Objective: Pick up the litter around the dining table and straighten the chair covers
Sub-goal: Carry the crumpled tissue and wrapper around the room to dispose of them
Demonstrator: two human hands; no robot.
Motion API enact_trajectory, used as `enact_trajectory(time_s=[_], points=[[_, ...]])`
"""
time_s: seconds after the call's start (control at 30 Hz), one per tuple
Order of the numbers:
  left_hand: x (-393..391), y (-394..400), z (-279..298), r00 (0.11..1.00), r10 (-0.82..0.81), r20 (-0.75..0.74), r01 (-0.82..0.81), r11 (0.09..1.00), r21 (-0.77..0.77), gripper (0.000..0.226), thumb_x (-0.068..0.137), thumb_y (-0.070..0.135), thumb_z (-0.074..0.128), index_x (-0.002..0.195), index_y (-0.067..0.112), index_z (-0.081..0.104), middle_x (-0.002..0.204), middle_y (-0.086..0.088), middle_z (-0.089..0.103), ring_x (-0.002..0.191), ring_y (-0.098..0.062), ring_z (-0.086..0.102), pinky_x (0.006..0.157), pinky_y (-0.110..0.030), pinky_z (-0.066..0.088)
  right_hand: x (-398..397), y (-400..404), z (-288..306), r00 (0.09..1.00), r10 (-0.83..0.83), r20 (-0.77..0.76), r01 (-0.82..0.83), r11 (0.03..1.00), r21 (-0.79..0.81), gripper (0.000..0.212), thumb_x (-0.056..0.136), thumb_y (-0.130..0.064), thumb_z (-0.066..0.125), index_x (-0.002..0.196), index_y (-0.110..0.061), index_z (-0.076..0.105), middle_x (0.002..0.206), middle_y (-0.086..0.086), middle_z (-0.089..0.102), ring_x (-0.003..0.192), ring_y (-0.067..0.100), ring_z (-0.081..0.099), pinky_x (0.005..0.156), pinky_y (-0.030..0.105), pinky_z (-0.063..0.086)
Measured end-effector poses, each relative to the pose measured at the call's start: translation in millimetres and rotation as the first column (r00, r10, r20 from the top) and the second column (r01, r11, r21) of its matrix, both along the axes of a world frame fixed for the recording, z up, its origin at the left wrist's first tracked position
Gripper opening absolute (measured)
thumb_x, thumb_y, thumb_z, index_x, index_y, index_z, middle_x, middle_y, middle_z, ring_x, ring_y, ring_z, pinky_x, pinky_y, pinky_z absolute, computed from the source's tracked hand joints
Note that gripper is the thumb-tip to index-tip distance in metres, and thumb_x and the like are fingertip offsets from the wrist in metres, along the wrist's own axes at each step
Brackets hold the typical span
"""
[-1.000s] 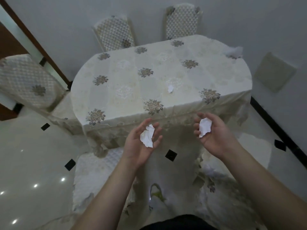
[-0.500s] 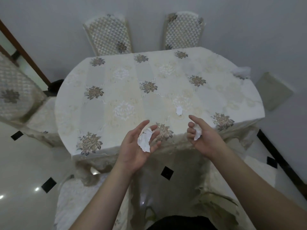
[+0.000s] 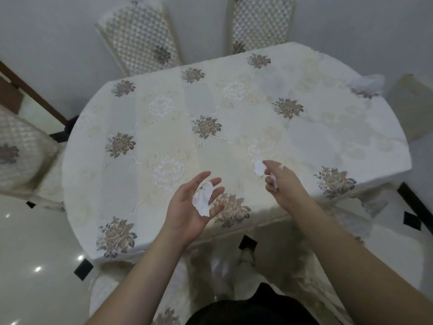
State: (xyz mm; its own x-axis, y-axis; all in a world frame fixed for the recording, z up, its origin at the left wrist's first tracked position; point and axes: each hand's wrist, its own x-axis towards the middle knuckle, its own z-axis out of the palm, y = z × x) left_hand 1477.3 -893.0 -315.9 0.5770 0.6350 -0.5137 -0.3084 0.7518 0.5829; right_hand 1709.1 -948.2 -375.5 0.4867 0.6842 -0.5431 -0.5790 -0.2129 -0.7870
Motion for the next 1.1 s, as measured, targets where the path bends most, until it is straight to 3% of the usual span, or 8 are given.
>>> enact_trajectory(time_s=[0.07, 0.17, 0.4, 0.6, 0.7, 0.8, 0.93, 1.1], points=[[15, 14, 2, 1.0, -0.017, -0.024, 0.017, 1.0, 0.001, 0.03, 0.079, 0.027, 0.056, 0.102, 0.018, 0.073, 0.12, -0.013, 0.065, 0.106, -0.029, 0.062, 0.079, -0.041, 0.051, 13, 18, -14, 0.962, 0.086, 0.258, -0.05, 0.988, -0.145, 0.02, 0.092, -0.026, 0.06, 0.108, -0.014, 0.06, 0.096, 0.005, 0.053, 0.059, 0.012, 0.04, 0.049, 0.024, 0.033], [38, 36, 5, 0.998, -0.032, -0.062, 0.032, 0.999, 0.0, 0.032, 0.08, 0.027, 0.055, 0.105, 0.017, 0.071, 0.119, -0.013, 0.066, 0.104, -0.028, 0.064, 0.077, -0.04, 0.052, 31, 39, -40, 0.782, 0.291, 0.551, -0.039, 0.906, -0.422, 0.034, 0.091, -0.031, 0.059, 0.122, -0.016, 0.053, 0.113, 0.003, 0.05, 0.088, 0.017, 0.051, 0.071, 0.027, 0.039], [74, 72, 4, 0.997, -0.075, -0.025, 0.075, 0.997, 0.016, 0.032, 0.082, 0.028, 0.052, 0.108, 0.016, 0.067, 0.111, -0.01, 0.067, 0.095, -0.024, 0.067, 0.075, -0.039, 0.052, 42, 76, -80, 0.583, 0.551, 0.597, -0.045, 0.756, -0.653, 0.048, 0.09, -0.04, 0.061, 0.126, -0.011, 0.048, 0.13, 0.015, 0.042, 0.091, 0.033, 0.06, 0.074, 0.035, 0.044], [69, 89, -13, 0.997, -0.07, -0.023, 0.069, 0.997, -0.026, 0.031, 0.082, 0.027, 0.052, 0.107, 0.016, 0.068, 0.112, -0.011, 0.067, 0.096, -0.024, 0.066, 0.076, -0.039, 0.051, 44, 82, -89, 0.561, 0.64, 0.525, -0.036, 0.653, -0.757, 0.052, 0.086, -0.044, 0.064, 0.122, -0.01, 0.051, 0.126, 0.013, 0.043, 0.101, 0.035, 0.058, 0.075, 0.035, 0.041], [62, 99, -22, 0.998, -0.069, -0.008, 0.069, 0.996, -0.054, 0.03, 0.085, 0.026, 0.051, 0.108, 0.016, 0.067, 0.11, -0.011, 0.068, 0.096, -0.025, 0.065, 0.077, -0.04, 0.049, 45, 85, -88, 0.535, 0.633, 0.56, -0.039, 0.68, -0.732, 0.041, 0.085, -0.043, 0.065, 0.107, -0.009, 0.058, 0.114, 0.013, 0.052, 0.091, 0.032, 0.058, 0.069, 0.032, 0.04], [57, 108, -28, 0.996, -0.089, 0.001, 0.088, 0.992, -0.086, 0.029, 0.086, 0.025, 0.05, 0.106, 0.016, 0.069, 0.108, -0.01, 0.068, 0.097, -0.026, 0.064, 0.079, -0.041, 0.048, 43, 82, -77, 0.623, 0.535, 0.571, -0.074, 0.767, -0.637, 0.029, 0.09, -0.033, 0.061, 0.083, -0.007, 0.049, 0.077, 0.007, 0.054, 0.072, 0.026, 0.051, 0.056, 0.032, 0.033], [64, 121, -27, 0.988, -0.152, 0.031, 0.154, 0.984, -0.088, 0.029, 0.084, 0.026, 0.052, 0.104, 0.016, 0.07, 0.108, -0.01, 0.068, 0.098, -0.026, 0.063, 0.078, -0.041, 0.049, 36, 71, -42, 0.982, -0.018, 0.187, 0.084, 0.931, -0.354, 0.014, 0.095, -0.017, 0.05, 0.095, -0.003, 0.052, 0.089, 0.013, 0.068, 0.073, 0.022, 0.063, 0.065, 0.03, 0.05], [88, 124, -20, 0.948, -0.298, 0.11, 0.304, 0.951, -0.05, 0.03, 0.082, 0.028, 0.053, 0.105, 0.017, 0.068, 0.105, -0.009, 0.067, 0.094, -0.025, 0.063, 0.078, -0.04, 0.049, 37, 45, -5, 0.9, -0.387, -0.202, 0.377, 0.922, -0.088, 0.014, 0.094, 0.003, 0.047, 0.106, 0.003, 0.051, 0.095, 0.018, 0.068, 0.072, 0.016, 0.068, 0.061, 0.023, 0.056]])
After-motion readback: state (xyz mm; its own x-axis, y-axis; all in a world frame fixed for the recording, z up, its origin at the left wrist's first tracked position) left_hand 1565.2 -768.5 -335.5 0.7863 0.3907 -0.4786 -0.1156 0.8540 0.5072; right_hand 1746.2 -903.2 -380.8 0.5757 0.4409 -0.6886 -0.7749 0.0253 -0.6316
